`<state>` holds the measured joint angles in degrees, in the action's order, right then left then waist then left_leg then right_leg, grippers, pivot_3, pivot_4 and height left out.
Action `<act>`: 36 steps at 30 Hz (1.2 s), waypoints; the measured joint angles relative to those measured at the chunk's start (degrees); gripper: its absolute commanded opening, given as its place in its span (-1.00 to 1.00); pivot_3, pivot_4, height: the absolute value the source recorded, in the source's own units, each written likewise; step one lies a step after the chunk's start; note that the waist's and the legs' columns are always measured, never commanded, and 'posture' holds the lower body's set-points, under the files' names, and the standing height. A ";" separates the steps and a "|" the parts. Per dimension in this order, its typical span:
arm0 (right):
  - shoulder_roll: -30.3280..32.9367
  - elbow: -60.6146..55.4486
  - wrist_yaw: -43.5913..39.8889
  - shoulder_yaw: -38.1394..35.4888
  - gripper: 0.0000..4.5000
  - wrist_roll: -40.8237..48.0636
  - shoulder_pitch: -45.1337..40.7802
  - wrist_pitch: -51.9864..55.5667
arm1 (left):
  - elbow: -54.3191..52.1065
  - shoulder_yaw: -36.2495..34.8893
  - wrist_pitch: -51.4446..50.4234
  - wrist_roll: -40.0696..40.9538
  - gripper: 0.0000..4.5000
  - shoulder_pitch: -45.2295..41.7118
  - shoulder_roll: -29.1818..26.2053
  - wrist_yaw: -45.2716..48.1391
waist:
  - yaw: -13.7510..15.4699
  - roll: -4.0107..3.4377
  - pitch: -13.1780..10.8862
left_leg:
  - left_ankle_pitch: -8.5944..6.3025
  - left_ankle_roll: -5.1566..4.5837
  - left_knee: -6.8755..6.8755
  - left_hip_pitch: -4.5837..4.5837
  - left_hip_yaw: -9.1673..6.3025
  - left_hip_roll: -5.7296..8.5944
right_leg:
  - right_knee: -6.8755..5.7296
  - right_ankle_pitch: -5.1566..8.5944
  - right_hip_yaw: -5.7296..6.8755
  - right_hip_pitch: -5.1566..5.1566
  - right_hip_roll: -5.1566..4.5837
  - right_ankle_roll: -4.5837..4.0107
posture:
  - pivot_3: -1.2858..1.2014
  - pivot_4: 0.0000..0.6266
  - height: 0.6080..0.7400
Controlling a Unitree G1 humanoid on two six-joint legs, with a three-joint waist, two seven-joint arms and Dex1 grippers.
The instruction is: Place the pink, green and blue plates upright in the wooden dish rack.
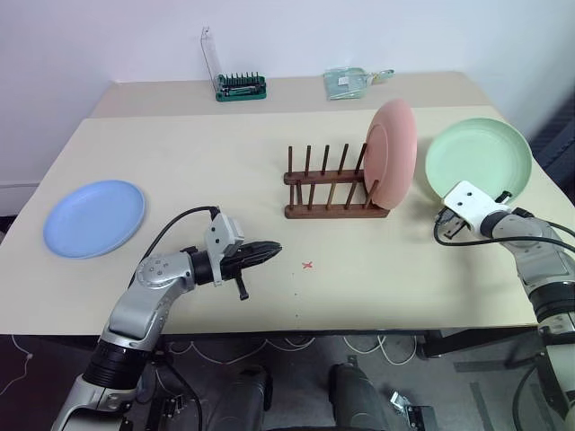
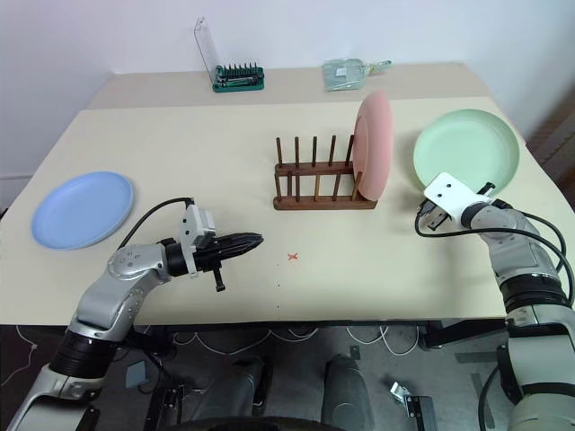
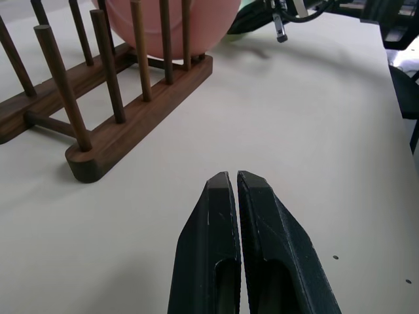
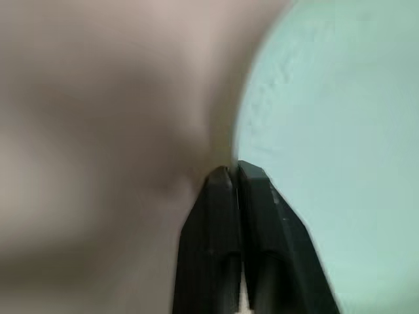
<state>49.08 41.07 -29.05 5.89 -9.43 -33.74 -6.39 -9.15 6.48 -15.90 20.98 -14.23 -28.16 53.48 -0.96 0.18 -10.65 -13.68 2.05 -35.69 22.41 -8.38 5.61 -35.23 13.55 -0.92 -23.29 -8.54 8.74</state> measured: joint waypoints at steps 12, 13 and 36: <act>3.36 -24.71 9.91 -15.23 -0.97 3.01 1.55 5.07 | 0.00 -0.01 0.09 -0.37 -0.94 0.05 -0.04 0.05 | -0.02 -0.04 0.00 | -0.01 -0.02 0.01 0.00 0.14 -0.03 | -0.02 -0.02 -0.15 -0.08 0.01 0.04 | 0.03 -0.52 1.00; 3.03 -27.39 9.45 -16.65 -0.97 5.01 0.51 6.35 | 0.00 -0.01 0.09 -0.37 -0.94 0.07 -0.04 0.04 | -0.02 -0.03 -0.01 | -0.01 -0.02 0.01 0.00 0.14 -0.06 | -0.01 -0.02 -0.15 -0.08 0.01 0.04 | 0.03 -0.52 1.00; -21.17 -62.08 11.76 -21.47 -0.97 81.19 -5.28 51.11 | 0.02 0.07 0.07 -0.47 -0.94 0.02 0.25 -0.21 | 0.27 0.04 -0.01 | -0.08 -0.15 -0.07 0.06 0.11 -0.25 | 0.03 -0.06 -0.13 -0.11 0.04 -0.01 | 0.03 -0.52 1.00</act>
<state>27.91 -21.01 -17.28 -15.58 71.76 -39.02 44.72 -9.13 6.55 -15.83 20.51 -14.21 -27.91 53.27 -0.69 0.22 -10.66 -13.76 1.90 -35.76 22.47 -8.27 5.36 -35.20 13.49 -1.05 -23.39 -8.50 8.74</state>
